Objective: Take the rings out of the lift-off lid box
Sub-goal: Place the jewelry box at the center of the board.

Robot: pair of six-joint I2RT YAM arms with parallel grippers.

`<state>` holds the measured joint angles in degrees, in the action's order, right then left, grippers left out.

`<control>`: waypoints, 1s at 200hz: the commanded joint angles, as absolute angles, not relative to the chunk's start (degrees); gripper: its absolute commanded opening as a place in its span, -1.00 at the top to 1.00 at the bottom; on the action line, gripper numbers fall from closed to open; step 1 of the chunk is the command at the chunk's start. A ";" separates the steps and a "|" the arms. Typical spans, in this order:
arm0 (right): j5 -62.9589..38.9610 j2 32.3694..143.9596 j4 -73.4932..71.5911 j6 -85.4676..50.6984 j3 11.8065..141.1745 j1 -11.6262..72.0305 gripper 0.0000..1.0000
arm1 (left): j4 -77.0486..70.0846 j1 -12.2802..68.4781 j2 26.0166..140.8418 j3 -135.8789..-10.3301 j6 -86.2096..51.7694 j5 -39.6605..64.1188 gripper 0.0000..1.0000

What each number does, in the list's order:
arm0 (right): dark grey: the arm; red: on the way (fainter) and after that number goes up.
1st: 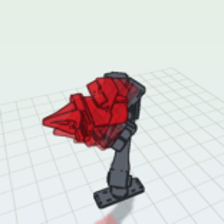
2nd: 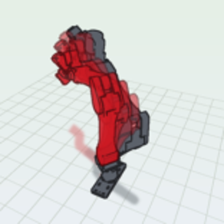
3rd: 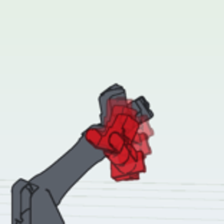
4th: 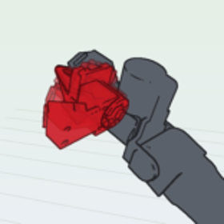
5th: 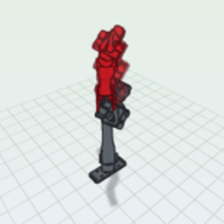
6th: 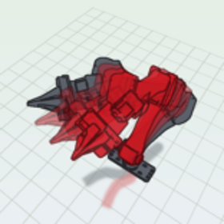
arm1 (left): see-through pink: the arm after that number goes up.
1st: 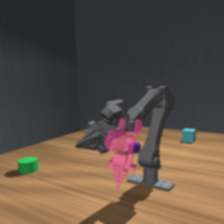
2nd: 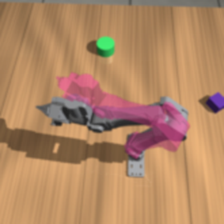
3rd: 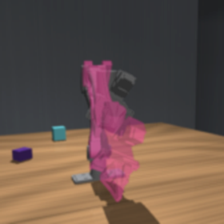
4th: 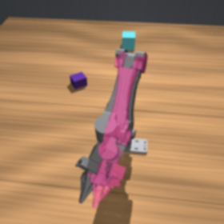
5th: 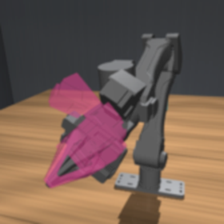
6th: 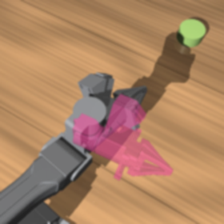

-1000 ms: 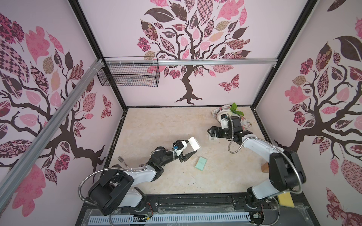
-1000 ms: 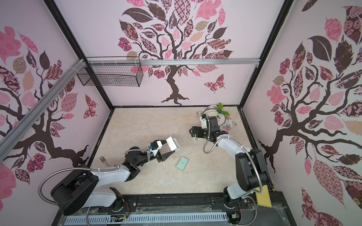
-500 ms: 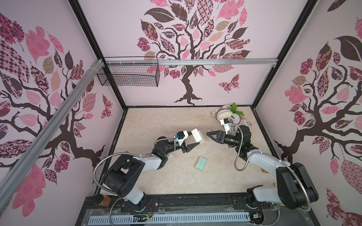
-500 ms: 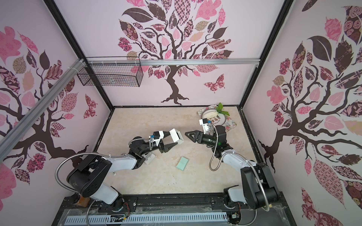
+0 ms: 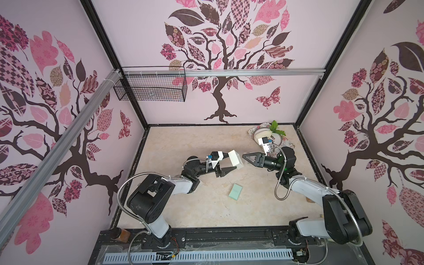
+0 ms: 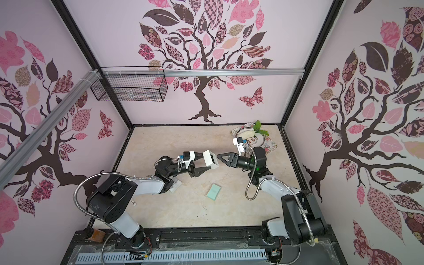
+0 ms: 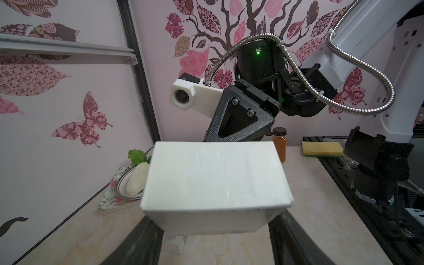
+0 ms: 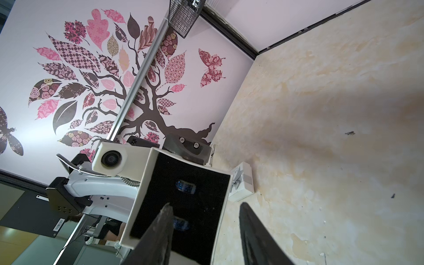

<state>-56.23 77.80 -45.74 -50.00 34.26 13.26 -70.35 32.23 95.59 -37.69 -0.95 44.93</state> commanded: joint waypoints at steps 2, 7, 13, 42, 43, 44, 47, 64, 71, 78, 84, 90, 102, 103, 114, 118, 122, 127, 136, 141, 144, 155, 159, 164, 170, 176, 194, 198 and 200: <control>-56.14 79.58 -47.55 -54.84 34.63 13.27 0.05 | -71.89 32.09 95.65 -40.41 -1.57 46.38 -0.14; -56.13 79.74 -47.55 -54.84 34.62 13.27 0.05 | -71.89 32.12 95.77 -40.58 -1.68 46.52 -0.14; -56.07 79.92 -47.55 -54.90 34.57 13.27 0.07 | -71.89 32.16 95.76 -40.67 -1.78 46.65 -0.14; -56.55 80.42 -47.96 -55.26 34.54 13.50 0.18 | -71.81 32.45 95.97 -41.13 -1.78 47.02 -0.14; -56.58 80.42 -47.98 -55.27 34.54 13.52 0.18 | -71.81 32.44 95.97 -41.17 -1.77 47.02 -0.14; -56.54 80.38 -47.98 -55.32 34.54 13.53 0.19 | -71.81 32.44 95.97 -41.20 -1.76 47.02 -0.14; -56.59 80.46 -48.13 -55.29 34.54 13.53 0.19 | -71.81 32.43 95.98 -41.23 -1.80 47.02 -0.14; -56.91 80.41 -48.15 -55.46 34.62 14.04 0.20 | -71.67 32.60 96.28 -41.62 -1.77 47.20 -0.14; -56.95 80.41 -48.18 -55.46 34.62 14.31 0.21 | -71.42 32.70 96.34 -41.76 -1.71 47.22 -0.13; -56.94 80.41 -48.04 -55.46 34.63 14.56 0.22 | -71.24 32.78 96.39 -41.95 -1.65 47.20 -0.14; -56.87 80.50 -48.08 -55.46 34.60 14.81 0.25 | -71.07 32.87 96.49 -41.99 -1.51 47.20 -0.14; -56.78 80.58 -48.00 -55.46 34.60 15.00 0.29 | -70.87 33.02 96.43 -42.12 -1.39 47.20 -0.13; -56.65 80.75 -48.06 -55.54 34.54 15.39 0.37 | -70.50 33.20 96.50 -42.27 -1.02 47.20 -0.14; -56.67 80.80 -48.07 -55.54 34.54 15.39 0.38 | -70.49 33.16 96.50 -42.31 -0.99 47.15 -0.14; -56.59 80.96 -48.10 -55.61 34.39 15.55 0.45 | -70.32 33.27 96.37 -42.41 -0.87 47.11 -0.14; -56.55 81.10 -48.23 -55.66 34.31 15.58 0.48 | -70.36 33.31 96.34 -42.45 -0.88 47.11 -0.14; -56.48 81.18 -48.32 -55.80 34.27 15.56 0.53 | -70.29 33.32 96.33 -42.48 -0.80 47.11 -0.14; -56.52 81.19 -48.46 -55.83 34.20 15.56 0.59 | -70.26 33.40 96.33 -42.60 -0.74 47.13 -0.14; -56.43 81.25 -48.65 -56.11 34.15 15.64 0.70 | -70.07 33.49 96.26 -42.64 -0.69 47.11 -0.13; -56.50 81.17 -48.71 -56.15 34.13 15.64 0.76 | -70.05 33.50 96.24 -42.67 -0.63 47.11 -0.14; -56.46 81.09 -48.75 -56.19 34.15 15.61 0.79 | -70.07 33.54 96.26 -42.63 -0.60 47.11 -0.13; -56.39 80.88 -48.67 -56.30 34.18 15.64 0.91 | -70.05 33.61 96.24 -42.64 -0.57 47.02 -0.14; -56.30 80.70 -48.62 -56.32 34.18 15.64 0.96 | -69.98 33.59 96.19 -42.55 -0.60 47.02 -0.14; -56.24 80.49 -48.46 -56.25 34.19 15.65 1.00 | -69.96 33.62 96.19 -42.43 -0.57 47.02 -0.14; -55.94 80.19 -47.89 -55.94 34.37 15.64 1.00 | -70.01 33.65 96.12 -42.32 -0.61 46.94 -0.14; -55.54 79.74 -46.85 -55.33 34.57 15.64 1.00 | -69.99 33.65 95.92 -42.07 -0.49 46.89 -0.15; -53.87 78.18 -40.89 -51.48 35.99 15.60 1.00 | -68.80 33.50 93.81 -40.08 0.04 45.16 -0.30; -53.21 77.79 -39.13 -50.28 36.51 15.63 1.00 | -68.17 33.47 93.09 -39.38 0.16 44.50 -0.36; -52.85 77.56 -38.00 -49.62 36.70 15.64 1.00 | -67.87 33.46 92.69 -39.11 0.30 44.09 -0.42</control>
